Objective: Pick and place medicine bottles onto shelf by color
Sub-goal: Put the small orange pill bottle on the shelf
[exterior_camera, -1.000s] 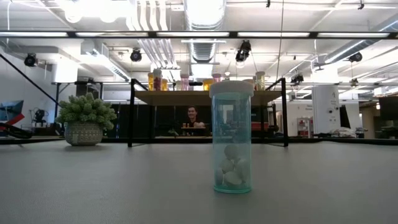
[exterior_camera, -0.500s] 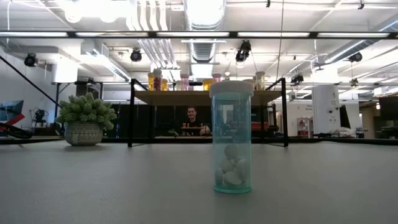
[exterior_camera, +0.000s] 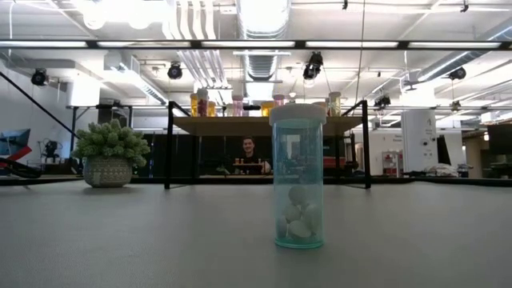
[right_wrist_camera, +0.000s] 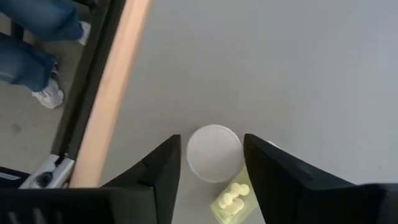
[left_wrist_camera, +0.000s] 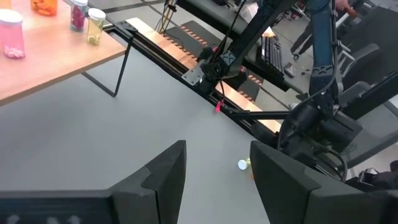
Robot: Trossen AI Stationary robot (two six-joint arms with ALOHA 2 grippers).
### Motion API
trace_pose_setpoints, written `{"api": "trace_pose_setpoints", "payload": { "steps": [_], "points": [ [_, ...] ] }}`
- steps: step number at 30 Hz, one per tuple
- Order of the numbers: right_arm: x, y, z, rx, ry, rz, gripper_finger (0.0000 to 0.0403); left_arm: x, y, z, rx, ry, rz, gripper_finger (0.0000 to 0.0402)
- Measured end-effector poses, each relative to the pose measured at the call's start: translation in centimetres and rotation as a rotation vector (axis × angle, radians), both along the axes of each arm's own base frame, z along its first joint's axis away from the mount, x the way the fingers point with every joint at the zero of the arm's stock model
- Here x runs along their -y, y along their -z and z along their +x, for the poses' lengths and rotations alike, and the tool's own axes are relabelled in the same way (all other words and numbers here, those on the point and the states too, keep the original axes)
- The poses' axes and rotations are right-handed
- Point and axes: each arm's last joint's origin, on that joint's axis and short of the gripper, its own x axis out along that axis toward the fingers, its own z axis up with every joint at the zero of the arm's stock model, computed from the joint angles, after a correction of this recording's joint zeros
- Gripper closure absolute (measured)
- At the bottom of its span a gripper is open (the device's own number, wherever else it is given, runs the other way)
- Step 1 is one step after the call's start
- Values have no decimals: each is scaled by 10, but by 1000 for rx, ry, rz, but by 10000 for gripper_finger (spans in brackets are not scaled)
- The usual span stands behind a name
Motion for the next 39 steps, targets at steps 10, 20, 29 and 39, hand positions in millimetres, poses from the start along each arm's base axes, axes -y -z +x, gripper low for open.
{"api": "trace_pose_setpoints", "payload": {
  "steps": [10, 20, 29, 39],
  "points": [
    [-3, -3, 1, 10, -1, 26, 292, 0, 0, 0, -6, 9, 25, 240],
    [-8, -16, 4, 11, 0, 30, 283, 0, 1, 0, -16, 12, 37, 240],
    [1, -73, 29, -14, 82, -71, 287, 0, -2, -4, -17, 70, 55, 240],
    [61, -128, 111, 70, 237, -107, 286, -7, -11, -27, -46, 151, 32, 240]
  ]
}}
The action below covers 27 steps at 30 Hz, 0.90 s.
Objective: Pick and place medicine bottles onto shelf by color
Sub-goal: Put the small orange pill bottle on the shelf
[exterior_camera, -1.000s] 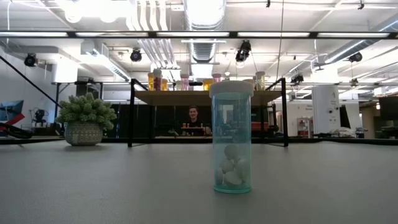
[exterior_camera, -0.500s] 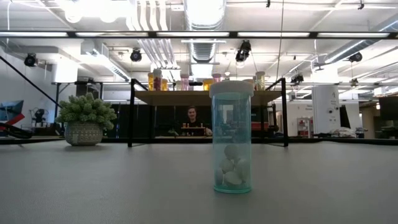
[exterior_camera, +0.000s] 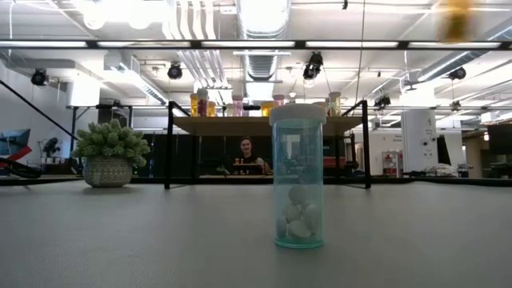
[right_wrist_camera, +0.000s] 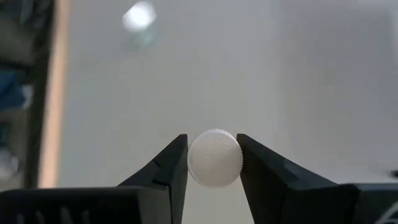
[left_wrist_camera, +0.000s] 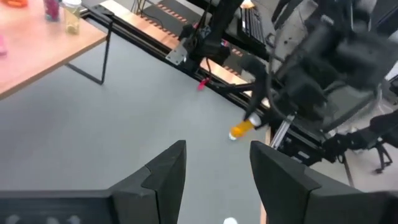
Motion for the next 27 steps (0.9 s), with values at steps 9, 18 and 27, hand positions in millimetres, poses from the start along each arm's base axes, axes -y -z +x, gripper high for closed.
{"api": "trace_pose_setpoints", "payload": {
  "steps": [9, 18, 27],
  "points": [
    [109, -31, 61, 69, 350, 7, 285, -10, -12, -26, 6, 51, 93, 240],
    [209, -55, 74, 154, 719, 56, 282, -14, -18, -36, 33, 73, 148, 240],
    [286, -53, 65, 124, 843, 50, 283, -17, -18, -34, 35, -30, 185, 240]
  ]
}}
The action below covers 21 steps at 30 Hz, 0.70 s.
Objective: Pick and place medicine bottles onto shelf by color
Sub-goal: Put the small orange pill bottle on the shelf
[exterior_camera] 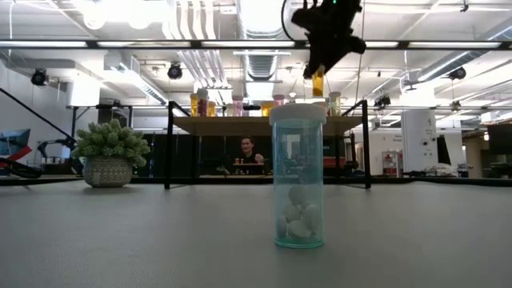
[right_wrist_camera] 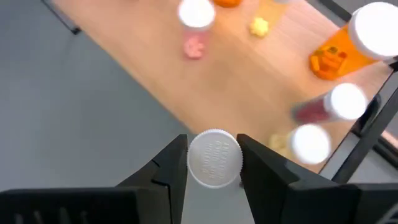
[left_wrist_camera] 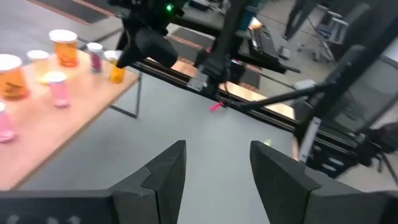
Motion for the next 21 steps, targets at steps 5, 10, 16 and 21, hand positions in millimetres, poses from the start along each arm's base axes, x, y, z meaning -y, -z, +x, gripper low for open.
{"api": "trace_pose_setpoints", "payload": {
  "steps": [5, 10, 16, 21],
  "points": [
    [25, 7, 0, -48, -16, -4, 279, -4, -2, -1, 18, -89, 26, 240],
    [41, 14, 8, -79, -71, -45, 285, -9, -3, -3, 34, -178, 53, 240],
    [55, 34, 25, -128, -91, -39, 282, -10, -4, -4, 27, -190, 106, 240],
    [61, 38, 39, -135, -98, -47, 281, -13, -7, -9, 31, -187, 135, 240]
  ]
}}
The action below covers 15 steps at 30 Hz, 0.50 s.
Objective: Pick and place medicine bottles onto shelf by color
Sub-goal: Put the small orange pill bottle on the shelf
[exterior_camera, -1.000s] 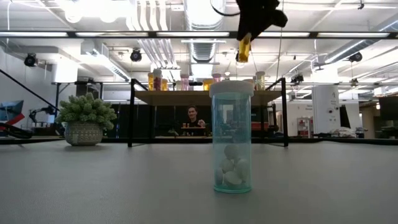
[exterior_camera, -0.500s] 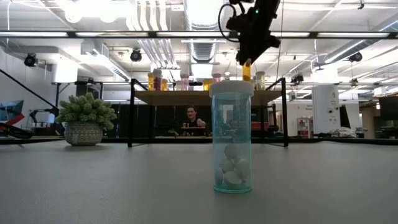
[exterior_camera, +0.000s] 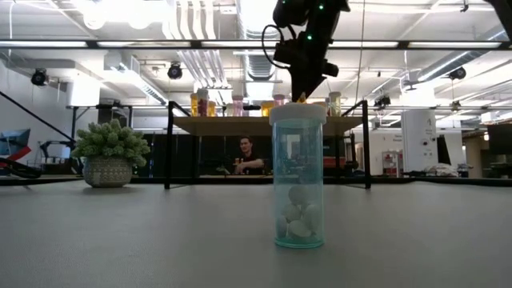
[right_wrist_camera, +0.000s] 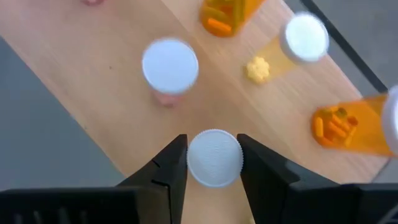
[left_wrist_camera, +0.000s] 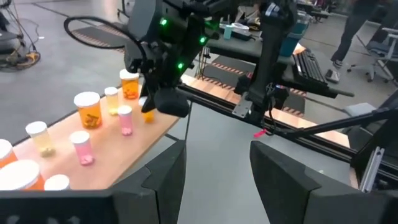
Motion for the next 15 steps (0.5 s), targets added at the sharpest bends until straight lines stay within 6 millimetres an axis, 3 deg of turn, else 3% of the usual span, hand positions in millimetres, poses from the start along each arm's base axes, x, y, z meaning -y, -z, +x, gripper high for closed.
{"api": "trace_pose_setpoints", "payload": {
  "steps": [10, 15],
  "points": [
    [7, -28, 5, 94, 29, -33, 284, -8, -10, -21, 46, 4, -3, 240],
    [7, -29, 5, 103, 35, -35, 284, -9, -12, -25, 50, 9, 12, 240]
  ]
}}
